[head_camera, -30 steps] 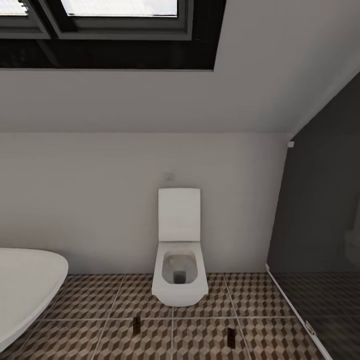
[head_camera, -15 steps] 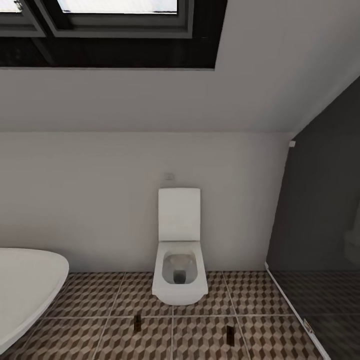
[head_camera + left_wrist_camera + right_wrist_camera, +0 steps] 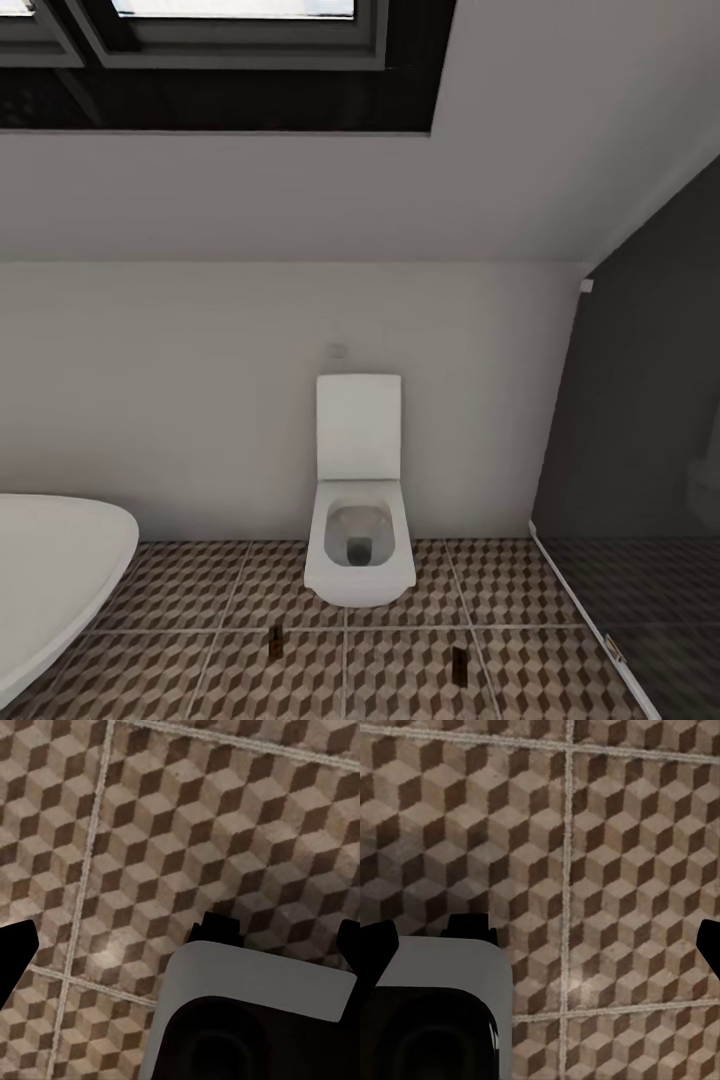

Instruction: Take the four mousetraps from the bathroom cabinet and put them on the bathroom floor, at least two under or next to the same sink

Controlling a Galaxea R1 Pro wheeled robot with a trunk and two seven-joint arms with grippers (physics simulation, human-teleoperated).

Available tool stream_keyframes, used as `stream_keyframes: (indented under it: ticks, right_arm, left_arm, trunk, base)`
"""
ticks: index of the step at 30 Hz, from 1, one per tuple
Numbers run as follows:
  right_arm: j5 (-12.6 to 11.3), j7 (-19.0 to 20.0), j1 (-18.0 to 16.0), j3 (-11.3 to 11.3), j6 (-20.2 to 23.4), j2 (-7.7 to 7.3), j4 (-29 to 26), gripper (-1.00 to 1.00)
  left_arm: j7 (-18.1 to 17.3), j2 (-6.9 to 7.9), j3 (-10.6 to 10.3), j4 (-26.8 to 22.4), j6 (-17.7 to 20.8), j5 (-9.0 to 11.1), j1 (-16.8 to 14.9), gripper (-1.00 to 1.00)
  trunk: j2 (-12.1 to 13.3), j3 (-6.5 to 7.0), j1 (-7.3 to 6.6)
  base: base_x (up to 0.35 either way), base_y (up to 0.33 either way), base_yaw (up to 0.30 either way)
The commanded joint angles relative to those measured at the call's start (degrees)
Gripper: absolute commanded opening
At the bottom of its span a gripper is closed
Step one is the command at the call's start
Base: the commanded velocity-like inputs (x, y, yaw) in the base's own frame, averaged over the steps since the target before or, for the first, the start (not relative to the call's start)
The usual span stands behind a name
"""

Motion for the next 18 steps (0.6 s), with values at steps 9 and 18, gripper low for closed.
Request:
stream_keyframes:
  ticks: [9,18]
  right_arm:
    - [0.0,-0.2,-0.1,0.5,-0.3,0.07,0.2,1.00]
    - [0.3,-0.2,-0.1,0.6,-0.3,0.23,0.0,1.00]
  left_arm:
    - [0.2,0.16,-0.5,-0.1,0.0,0.6,0.0,1.00]
    - [0.2,0.78,-0.8,-0.3,-0.1,0.3,0.0,1.00]
  trunk:
    - [0.0,-0.10,0.00]
    - [0.0,-0.10,0.00]
  base:
    - [0.000,0.000,0.000]
    - [0.000,0.000,0.000]
